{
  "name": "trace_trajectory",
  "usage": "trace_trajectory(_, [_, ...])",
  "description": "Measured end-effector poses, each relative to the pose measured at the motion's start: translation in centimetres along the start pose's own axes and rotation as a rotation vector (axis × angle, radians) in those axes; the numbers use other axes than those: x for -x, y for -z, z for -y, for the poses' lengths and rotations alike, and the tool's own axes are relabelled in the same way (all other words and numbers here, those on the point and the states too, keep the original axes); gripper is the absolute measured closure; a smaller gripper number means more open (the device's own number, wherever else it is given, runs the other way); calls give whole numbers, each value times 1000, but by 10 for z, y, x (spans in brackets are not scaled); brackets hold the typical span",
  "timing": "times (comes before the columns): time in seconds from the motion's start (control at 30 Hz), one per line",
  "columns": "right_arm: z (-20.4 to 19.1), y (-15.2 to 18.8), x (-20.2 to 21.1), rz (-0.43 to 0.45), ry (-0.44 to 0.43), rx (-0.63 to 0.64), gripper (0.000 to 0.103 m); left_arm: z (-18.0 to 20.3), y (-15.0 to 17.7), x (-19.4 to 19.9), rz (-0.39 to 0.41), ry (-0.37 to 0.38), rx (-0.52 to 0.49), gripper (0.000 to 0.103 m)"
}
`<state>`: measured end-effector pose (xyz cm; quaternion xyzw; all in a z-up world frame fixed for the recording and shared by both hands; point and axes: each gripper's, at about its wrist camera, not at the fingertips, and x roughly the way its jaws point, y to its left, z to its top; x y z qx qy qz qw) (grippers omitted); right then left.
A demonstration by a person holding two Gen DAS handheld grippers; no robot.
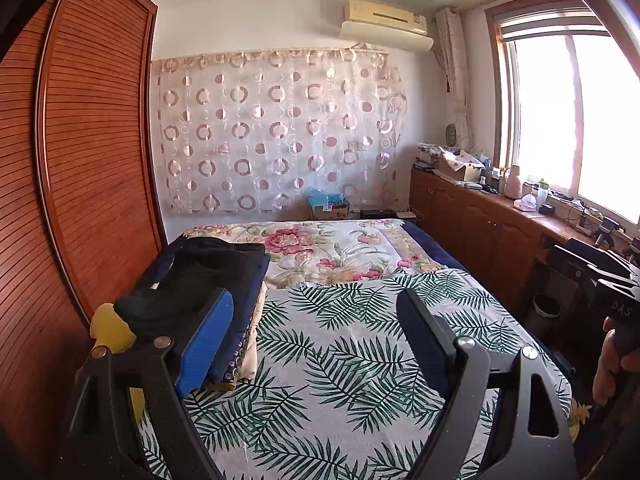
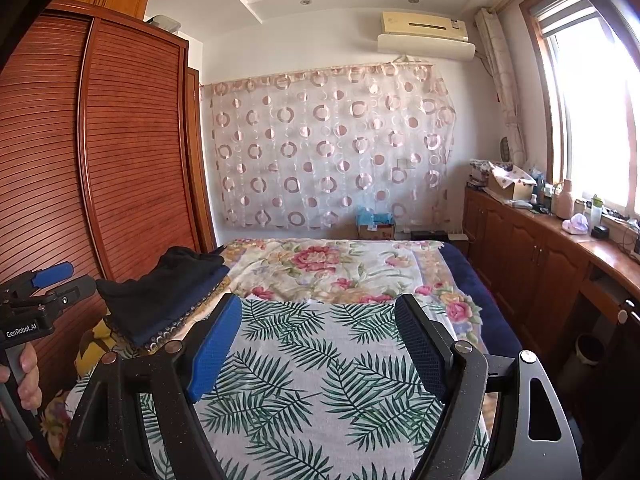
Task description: Fold small clothes
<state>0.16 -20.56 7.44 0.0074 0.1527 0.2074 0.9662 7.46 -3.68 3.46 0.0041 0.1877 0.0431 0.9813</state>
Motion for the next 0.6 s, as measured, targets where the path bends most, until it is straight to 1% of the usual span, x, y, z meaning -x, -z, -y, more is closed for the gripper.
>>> trace_trajectory(0.6, [1,1,2,5,-3,-3,23,0,1,0,3,0,3,19])
